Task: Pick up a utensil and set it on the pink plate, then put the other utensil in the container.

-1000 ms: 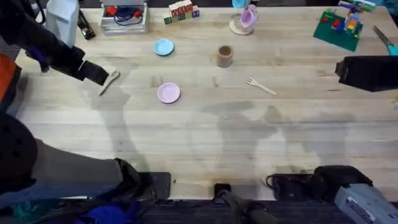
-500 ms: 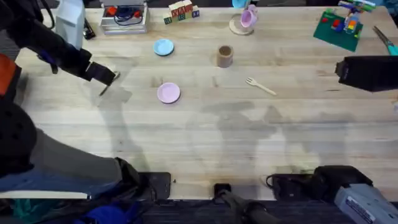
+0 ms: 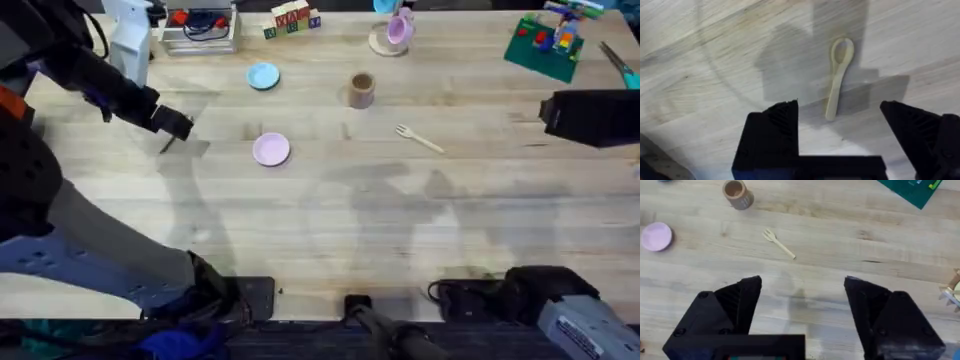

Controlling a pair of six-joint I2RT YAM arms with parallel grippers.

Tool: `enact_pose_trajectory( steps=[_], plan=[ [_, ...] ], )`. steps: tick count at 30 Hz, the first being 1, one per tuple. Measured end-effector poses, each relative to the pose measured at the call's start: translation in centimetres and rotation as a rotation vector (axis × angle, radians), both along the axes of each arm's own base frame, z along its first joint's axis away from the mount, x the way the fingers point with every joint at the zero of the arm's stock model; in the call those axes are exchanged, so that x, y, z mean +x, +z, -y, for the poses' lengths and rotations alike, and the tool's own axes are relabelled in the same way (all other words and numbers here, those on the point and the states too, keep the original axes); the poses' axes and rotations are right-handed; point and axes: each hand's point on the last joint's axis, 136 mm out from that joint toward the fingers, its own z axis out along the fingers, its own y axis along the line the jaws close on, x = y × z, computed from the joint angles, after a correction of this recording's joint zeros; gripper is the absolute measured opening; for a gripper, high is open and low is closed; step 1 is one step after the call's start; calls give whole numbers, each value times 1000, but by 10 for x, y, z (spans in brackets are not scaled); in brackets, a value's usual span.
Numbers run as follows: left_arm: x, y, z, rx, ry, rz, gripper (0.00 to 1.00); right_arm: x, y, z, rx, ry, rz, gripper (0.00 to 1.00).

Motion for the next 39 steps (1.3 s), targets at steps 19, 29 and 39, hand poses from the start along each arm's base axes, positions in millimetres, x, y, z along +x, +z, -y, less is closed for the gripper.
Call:
enact_pose_trajectory(
  steps=[19,29,39],
  plan=[
    [21,-20,8,-16,-22,-47,992,0,0,0,0,0,0,995],
    [19,-22,9,-21,-15,-60,992,0,0,0,0,0,0,996],
    [16,-32,10,-35,-15,-93,993,0,0,0,0,0,0,996]
  ],
)
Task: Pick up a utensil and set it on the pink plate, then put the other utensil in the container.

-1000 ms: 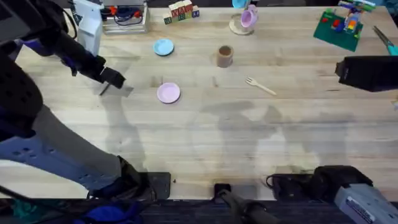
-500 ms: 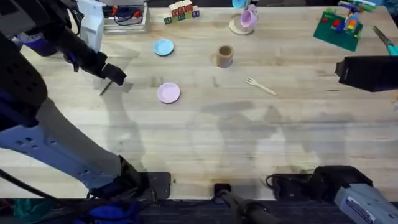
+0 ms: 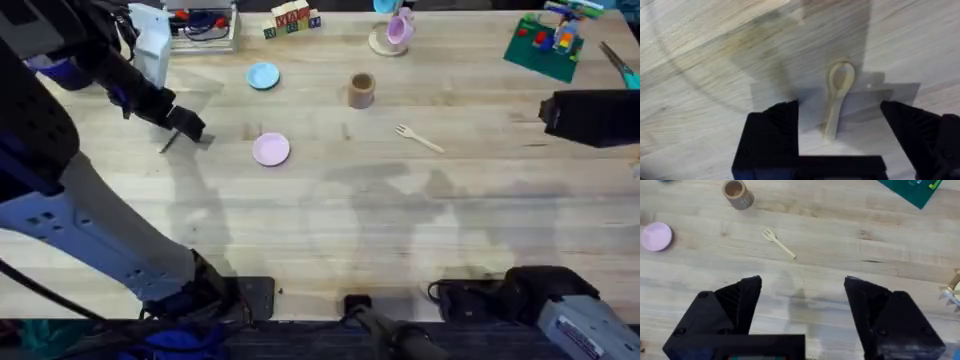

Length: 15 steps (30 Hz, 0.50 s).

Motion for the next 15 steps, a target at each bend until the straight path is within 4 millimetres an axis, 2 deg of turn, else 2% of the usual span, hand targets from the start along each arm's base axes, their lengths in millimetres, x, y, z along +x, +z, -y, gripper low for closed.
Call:
enact_pose_trajectory(
  steps=[7,10,11,15],
  plan=[
    [-1,0,0,0,0,-4,994,0,0,0,0,0,0,996],
    [-1,0,0,0,3,-6,904,0,0,0,0,0,0,996],
    [-2,0,0,2,5,-8,803,0,0,0,0,0,0,996],
    [-4,0,-2,12,6,-20,175,0,0,0,0,0,0,996]
  ],
)
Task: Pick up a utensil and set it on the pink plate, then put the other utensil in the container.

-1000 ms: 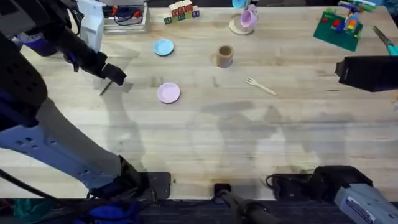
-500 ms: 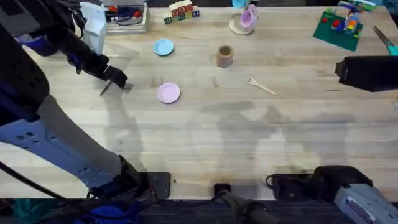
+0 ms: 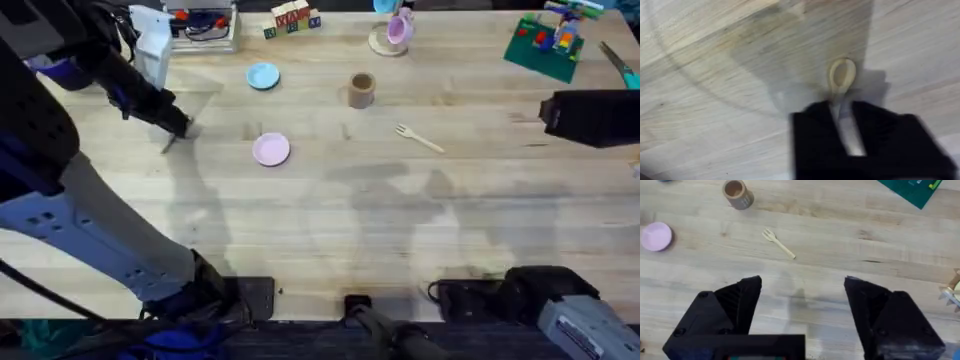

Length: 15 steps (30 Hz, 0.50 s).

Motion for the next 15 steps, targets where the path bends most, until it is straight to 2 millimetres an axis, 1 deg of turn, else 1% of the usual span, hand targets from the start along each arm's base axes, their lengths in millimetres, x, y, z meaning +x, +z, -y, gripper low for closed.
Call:
enact_pose_trajectory(
  steps=[1,2,11,15],
  plan=[
    [-1,0,0,1,-4,-3,82,0,0,0,0,0,0,996],
    [-1,0,0,3,-4,-4,56,0,0,0,0,0,0,996],
    [0,0,3,23,-16,-14,44,0,0,0,0,0,0,996],
    [2,1,9,33,-6,-22,39,0,0,0,0,0,0,996]
  ],
)
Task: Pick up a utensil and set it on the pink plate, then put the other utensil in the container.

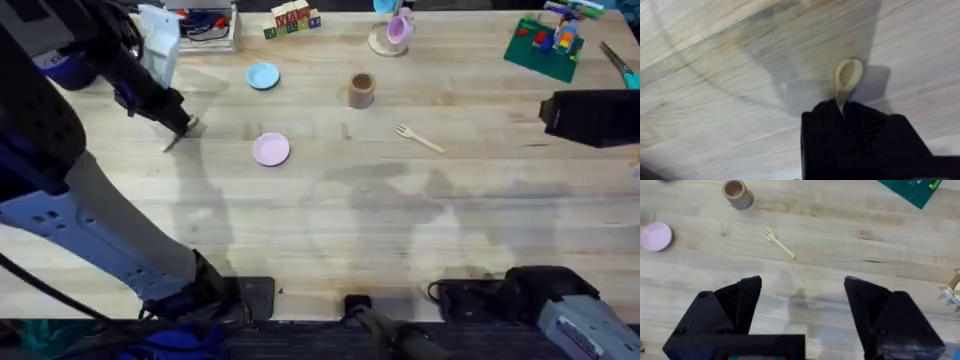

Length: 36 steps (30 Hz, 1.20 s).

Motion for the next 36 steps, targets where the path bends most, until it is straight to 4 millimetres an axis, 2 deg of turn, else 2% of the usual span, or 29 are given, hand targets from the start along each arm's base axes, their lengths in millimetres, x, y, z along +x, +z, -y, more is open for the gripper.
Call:
enact_pose_trajectory(
  steps=[6,15,20,28,36],
  plan=[
    [8,15,17,-12,59,-5,40,0,0,0,0,0,0,996],
    [24,59,30,-10,140,49,40,0,0,0,0,1,0,996],
    [36,78,57,-20,118,88,40,0,0,0,0,0,0,996],
    [48,88,108,-51,106,107,40,0,0,0,0,0,0,996],
    [56,96,139,-71,153,133,40,0,0,0,0,0,0,996]
  ],
)
